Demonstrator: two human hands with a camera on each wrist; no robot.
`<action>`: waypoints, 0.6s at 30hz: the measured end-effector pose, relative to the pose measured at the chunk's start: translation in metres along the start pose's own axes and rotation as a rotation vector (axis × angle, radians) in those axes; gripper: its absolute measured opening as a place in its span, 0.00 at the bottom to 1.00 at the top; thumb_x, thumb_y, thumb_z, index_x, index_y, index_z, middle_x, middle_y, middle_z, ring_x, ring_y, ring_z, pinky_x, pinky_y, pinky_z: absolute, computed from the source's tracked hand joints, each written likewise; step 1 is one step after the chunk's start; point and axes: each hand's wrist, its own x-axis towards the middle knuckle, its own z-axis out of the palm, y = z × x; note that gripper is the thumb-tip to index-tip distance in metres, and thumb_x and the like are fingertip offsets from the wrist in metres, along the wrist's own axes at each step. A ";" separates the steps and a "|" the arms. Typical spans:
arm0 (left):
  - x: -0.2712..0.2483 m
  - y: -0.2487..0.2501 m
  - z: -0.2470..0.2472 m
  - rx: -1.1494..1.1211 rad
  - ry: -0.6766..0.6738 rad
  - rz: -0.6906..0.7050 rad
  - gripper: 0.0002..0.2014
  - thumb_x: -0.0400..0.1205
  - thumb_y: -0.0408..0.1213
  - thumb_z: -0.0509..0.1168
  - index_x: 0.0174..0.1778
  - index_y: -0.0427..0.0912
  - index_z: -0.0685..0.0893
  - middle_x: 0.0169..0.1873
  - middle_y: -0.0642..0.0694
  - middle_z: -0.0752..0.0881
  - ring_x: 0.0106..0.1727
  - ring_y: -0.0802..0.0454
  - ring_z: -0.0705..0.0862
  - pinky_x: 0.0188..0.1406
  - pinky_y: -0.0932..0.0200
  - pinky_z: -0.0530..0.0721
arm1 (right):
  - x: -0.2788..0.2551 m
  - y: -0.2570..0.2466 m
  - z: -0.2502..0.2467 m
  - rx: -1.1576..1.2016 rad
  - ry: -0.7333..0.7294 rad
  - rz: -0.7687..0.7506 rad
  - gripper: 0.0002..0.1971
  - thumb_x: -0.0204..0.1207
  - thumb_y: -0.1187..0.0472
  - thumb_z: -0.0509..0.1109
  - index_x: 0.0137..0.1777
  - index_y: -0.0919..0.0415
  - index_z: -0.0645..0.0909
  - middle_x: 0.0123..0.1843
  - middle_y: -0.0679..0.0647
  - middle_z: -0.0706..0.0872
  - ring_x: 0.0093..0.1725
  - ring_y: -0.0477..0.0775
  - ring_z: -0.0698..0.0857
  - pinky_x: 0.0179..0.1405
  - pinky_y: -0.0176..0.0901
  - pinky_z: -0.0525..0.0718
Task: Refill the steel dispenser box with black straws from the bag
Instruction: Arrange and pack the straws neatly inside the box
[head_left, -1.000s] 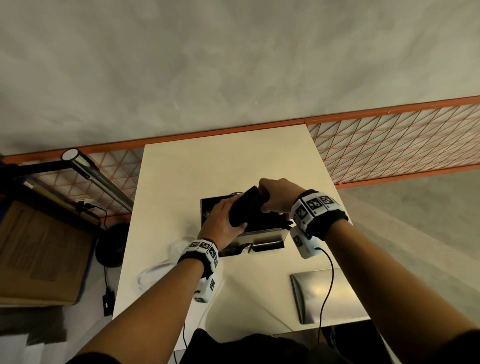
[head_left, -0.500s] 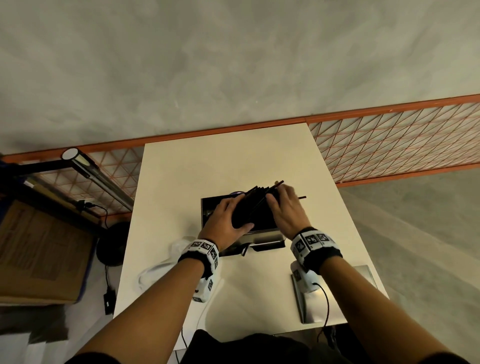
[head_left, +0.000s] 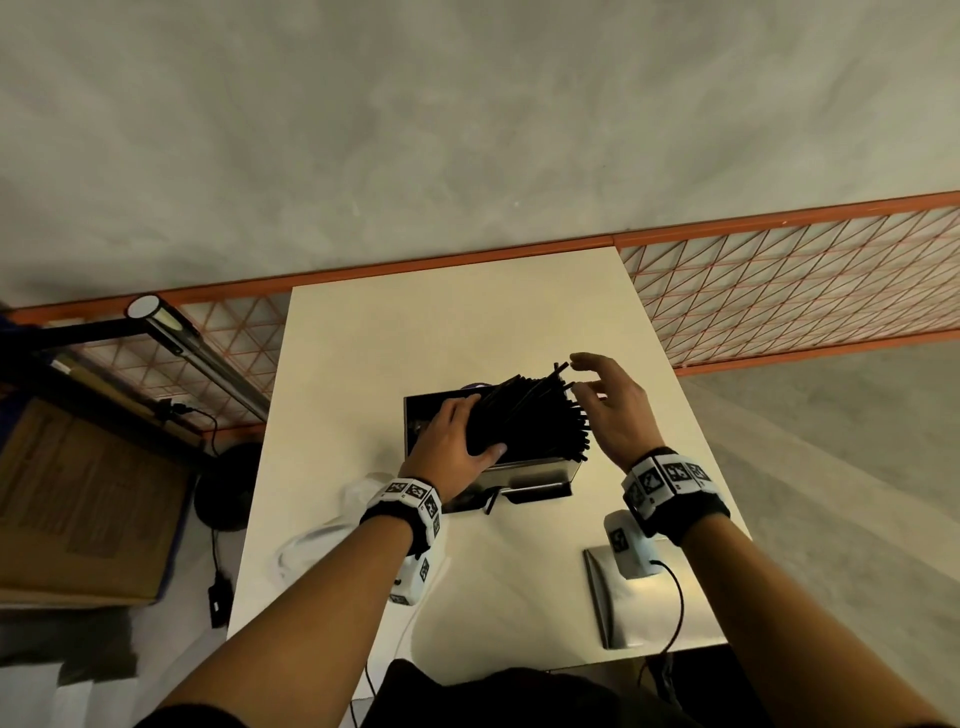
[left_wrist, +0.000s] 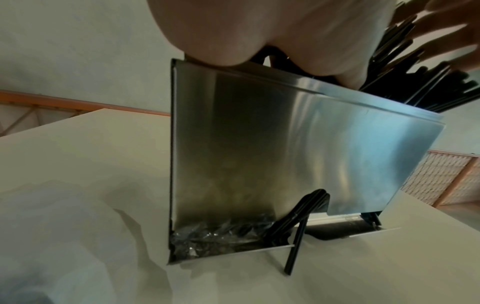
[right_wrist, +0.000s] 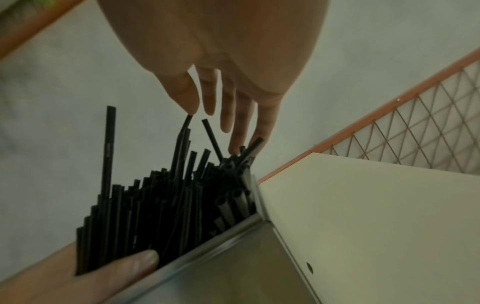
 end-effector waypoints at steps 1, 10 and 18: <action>0.000 0.001 0.000 0.002 -0.002 -0.001 0.41 0.78 0.67 0.69 0.83 0.50 0.67 0.76 0.51 0.72 0.70 0.42 0.82 0.68 0.40 0.85 | -0.001 0.002 0.000 0.005 0.030 -0.004 0.16 0.82 0.65 0.64 0.68 0.53 0.80 0.64 0.47 0.85 0.54 0.48 0.86 0.47 0.24 0.80; 0.001 0.006 -0.004 0.068 -0.023 -0.034 0.36 0.83 0.59 0.71 0.82 0.45 0.71 0.76 0.48 0.72 0.63 0.39 0.86 0.60 0.46 0.86 | -0.040 -0.007 0.020 -0.356 -0.085 -0.488 0.06 0.76 0.64 0.65 0.44 0.58 0.83 0.43 0.49 0.83 0.40 0.50 0.80 0.37 0.42 0.79; 0.000 0.007 -0.004 0.046 -0.026 -0.059 0.34 0.81 0.55 0.74 0.81 0.47 0.72 0.76 0.48 0.73 0.62 0.37 0.86 0.56 0.45 0.86 | -0.017 -0.010 0.057 -0.989 -0.644 -0.574 0.19 0.77 0.59 0.69 0.68 0.57 0.77 0.62 0.52 0.85 0.63 0.57 0.81 0.59 0.51 0.79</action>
